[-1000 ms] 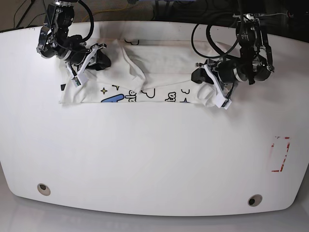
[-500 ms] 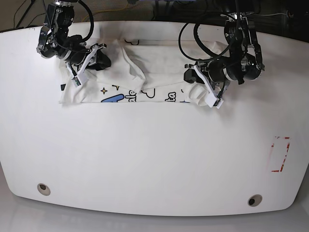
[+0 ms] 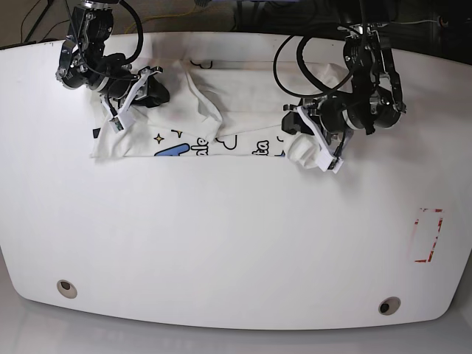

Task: Layout the t-shirt on the table in an organized manner, then fold the t-shirt properly
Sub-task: 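Carry the shirt end with the left gripper toward the right gripper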

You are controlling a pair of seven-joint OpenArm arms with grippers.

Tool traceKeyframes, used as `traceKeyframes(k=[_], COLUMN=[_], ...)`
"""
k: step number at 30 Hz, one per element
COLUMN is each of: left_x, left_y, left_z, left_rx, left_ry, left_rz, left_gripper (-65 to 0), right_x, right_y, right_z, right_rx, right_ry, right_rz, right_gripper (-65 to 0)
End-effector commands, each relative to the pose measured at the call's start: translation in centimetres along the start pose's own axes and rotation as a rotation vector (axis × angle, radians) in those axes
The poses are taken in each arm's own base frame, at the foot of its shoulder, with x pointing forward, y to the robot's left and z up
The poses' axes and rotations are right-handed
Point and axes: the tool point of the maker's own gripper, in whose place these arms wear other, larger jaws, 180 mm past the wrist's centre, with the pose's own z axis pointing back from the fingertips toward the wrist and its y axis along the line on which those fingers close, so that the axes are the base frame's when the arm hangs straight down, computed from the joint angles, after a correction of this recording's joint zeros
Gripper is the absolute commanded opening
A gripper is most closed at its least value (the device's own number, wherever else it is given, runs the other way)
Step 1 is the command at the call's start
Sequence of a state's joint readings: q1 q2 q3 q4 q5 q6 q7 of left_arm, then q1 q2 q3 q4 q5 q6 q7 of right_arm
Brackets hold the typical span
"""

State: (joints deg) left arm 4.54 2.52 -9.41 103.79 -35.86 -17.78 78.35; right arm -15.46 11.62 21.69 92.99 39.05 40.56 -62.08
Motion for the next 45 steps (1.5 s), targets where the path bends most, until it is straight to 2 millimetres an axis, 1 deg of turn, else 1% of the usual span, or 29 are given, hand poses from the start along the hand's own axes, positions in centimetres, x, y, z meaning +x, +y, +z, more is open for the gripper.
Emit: traceKeyframes(k=[1,3,5,9,13,17,22,25,27,30,38,45], left_x=[1.4,2.4,2.8,2.9,3.7,3.7,3.7,4.0,3.7,3.8,3.8,3.8], left_y=[-0.7,-1.4,-2.0,-2.9,-4.9,-6.5,-9.2,-10.0,-10.2,-10.2,-8.7,-8.5], left_z=[0.4,0.3,0.1,-0.3,-0.8,-1.3,-1.2,-0.8,-0.5,-0.3,0.3,0.3], left_rx=[-0.017,-0.033,-0.05,-0.074,-0.119,-0.151,-0.188,-0.194,-0.194,-0.19,-0.146,-0.139], left_ry=[-0.048,-0.072,-0.081,-0.071,-0.081,-0.065,-0.06,-0.077,-0.08,-0.09,-0.083,-0.079], left_rz=[-0.016,-0.021,-0.017,-0.01,-0.023,-0.073,-0.159,-0.191,-0.194,-0.199,-0.223,-0.226], left_gripper=[-48.3,-42.6,-41.1,-41.1,-41.0,-41.0,-40.8,-40.8,-40.8,-40.8,-40.8,-40.8], right_x=[-1.7,-1.7,-1.8,-1.8,-1.8,-1.7,-1.7,-1.7,-1.7,-1.8,-1.9,-1.9], right_y=[-1.1,-1.1,-1.1,-1.1,-1.0,-1.0,-1.0,-1.0,-1.1,-1.1,-0.9,-0.9], right_z=[0.4,0.4,0.3,0.3,0.3,0.3,0.3,0.4,0.4,0.4,0.3,0.3], right_rx=[-0.052,-0.052,-0.052,-0.052,-0.05,-0.049,-0.05,-0.049,-0.051,-0.052,-0.047,-0.047], right_ry=[0.092,0.092,0.093,0.093,0.095,0.093,0.092,0.091,0.091,0.092,0.092,0.091], right_rz=[0.015,0.015,0.014,0.014,0.015,0.015,0.015,0.013,0.012,0.013,0.007,0.007], right_gripper=[-50.6,-50.6,-50.6,-50.6,-50.6,-50.6,-50.6,-50.6,-50.6,-50.6,-50.6,-50.6])
